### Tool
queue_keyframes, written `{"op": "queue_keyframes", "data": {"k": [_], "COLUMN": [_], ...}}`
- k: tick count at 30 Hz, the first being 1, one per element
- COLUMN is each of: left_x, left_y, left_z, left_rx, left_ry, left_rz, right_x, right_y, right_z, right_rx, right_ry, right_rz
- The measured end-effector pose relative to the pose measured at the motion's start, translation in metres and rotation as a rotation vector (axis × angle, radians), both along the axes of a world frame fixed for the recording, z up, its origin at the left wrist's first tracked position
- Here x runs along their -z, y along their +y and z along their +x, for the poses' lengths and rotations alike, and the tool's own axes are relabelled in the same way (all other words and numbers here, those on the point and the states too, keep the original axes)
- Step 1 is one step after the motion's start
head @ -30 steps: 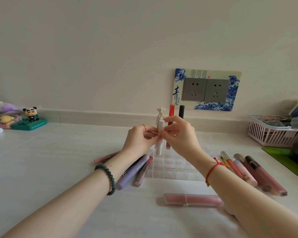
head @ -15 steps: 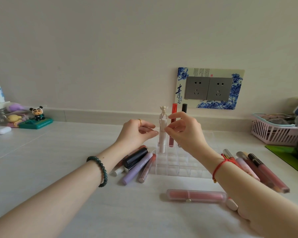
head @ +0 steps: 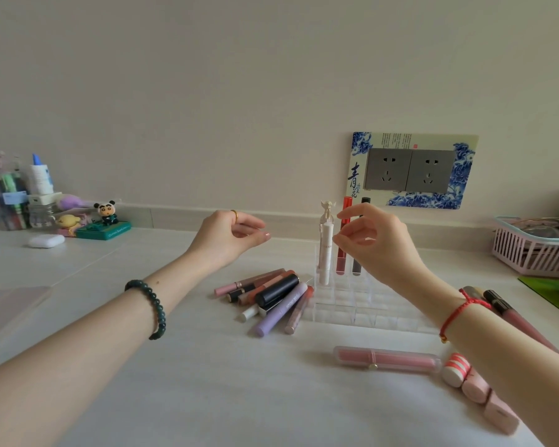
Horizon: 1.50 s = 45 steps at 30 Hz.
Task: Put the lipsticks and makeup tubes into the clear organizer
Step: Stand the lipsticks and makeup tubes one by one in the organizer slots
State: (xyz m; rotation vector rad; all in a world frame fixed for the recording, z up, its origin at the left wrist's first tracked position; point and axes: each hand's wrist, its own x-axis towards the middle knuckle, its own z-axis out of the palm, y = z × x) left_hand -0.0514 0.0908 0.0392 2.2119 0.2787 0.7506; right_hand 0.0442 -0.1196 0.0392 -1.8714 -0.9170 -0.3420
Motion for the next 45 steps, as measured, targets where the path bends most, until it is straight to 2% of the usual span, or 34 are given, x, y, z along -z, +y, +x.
{"op": "queue_keyframes", "data": {"k": [13, 22, 28, 31, 40, 45], "left_x": [0.024, 0.052, 0.061, 0.065, 0.071, 0.056], "left_y": [0.01, 0.018, 0.029, 0.034, 0.039, 0.035], "left_z": [-0.031, -0.036, -0.031, -0.029, -0.028, -0.031], "left_rx": [-0.025, -0.061, -0.147, -0.148, -0.122, -0.157], "left_ry": [0.1, 0.188, 0.228, 0.255, 0.214, 0.079], "left_rz": [0.068, 0.167, 0.237, 0.21, 0.223, 0.172], "right_x": [0.013, 0.026, 0.032, 0.033, 0.034, 0.03], "right_y": [0.015, 0.033, 0.044, 0.048, 0.048, 0.046], "right_z": [-0.019, -0.028, -0.03, -0.03, -0.027, -0.025], "right_rx": [-0.081, -0.137, -0.151, -0.154, -0.142, -0.142], "right_ry": [-0.002, -0.062, -0.059, -0.06, -0.057, -0.066], "right_rz": [-0.144, -0.313, -0.35, -0.354, -0.35, -0.336]}}
